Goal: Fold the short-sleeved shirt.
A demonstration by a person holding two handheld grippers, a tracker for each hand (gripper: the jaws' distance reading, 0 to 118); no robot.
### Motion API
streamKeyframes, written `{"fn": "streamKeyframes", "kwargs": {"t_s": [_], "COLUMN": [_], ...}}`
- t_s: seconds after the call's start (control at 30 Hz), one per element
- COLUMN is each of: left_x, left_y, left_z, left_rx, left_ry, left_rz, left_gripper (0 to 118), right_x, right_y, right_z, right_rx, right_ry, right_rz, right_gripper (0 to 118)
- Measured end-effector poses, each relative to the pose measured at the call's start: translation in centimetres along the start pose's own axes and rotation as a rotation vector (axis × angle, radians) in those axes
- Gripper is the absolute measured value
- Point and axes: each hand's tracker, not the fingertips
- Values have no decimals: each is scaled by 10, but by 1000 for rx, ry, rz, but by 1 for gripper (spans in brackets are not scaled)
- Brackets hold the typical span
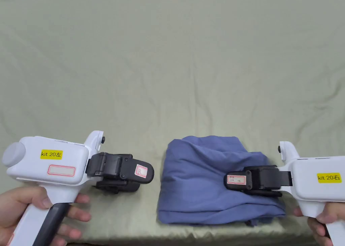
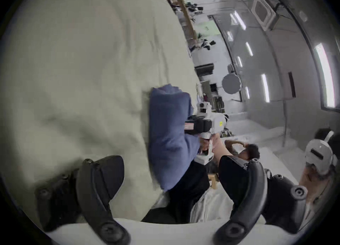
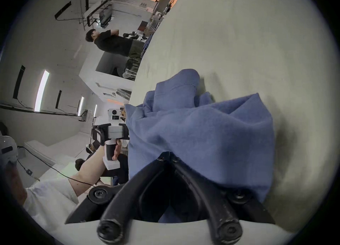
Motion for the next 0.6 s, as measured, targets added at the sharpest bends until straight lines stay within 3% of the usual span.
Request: {"fn": "streamKeyframes", "kwargs": {"t_s": [0.07, 0.33, 0.37, 0.43, 0.53, 0.6], "left_x": [-5, 13, 16, 23, 22, 15], "left_y": [1, 15, 18, 23, 22, 21], "left_z": [-10, -103, -112, -119, -122, -117], "left_rx": [42, -11, -12, -23, -6, -13], "left_ry": [-20, -74, -68, -41, 158, 37], "left_rz": [48, -11, -1, -5, -84, -5], "left_gripper": [105, 107, 94, 24, 21, 21], "right_x": [-1, -5, -5, -4, -3, 0], "right_y": [0, 0, 0, 0, -4, -6], "right_z": [0, 1, 1, 2, 6, 7], "right_rx": [-2, -3, -4, 1, 24, 38], "right_ry": [0, -10, -10, -2, 8, 25], "right_rz": [7, 12, 14, 6, -8, -23], "right_gripper": [0, 0, 0, 0, 0, 0]}}
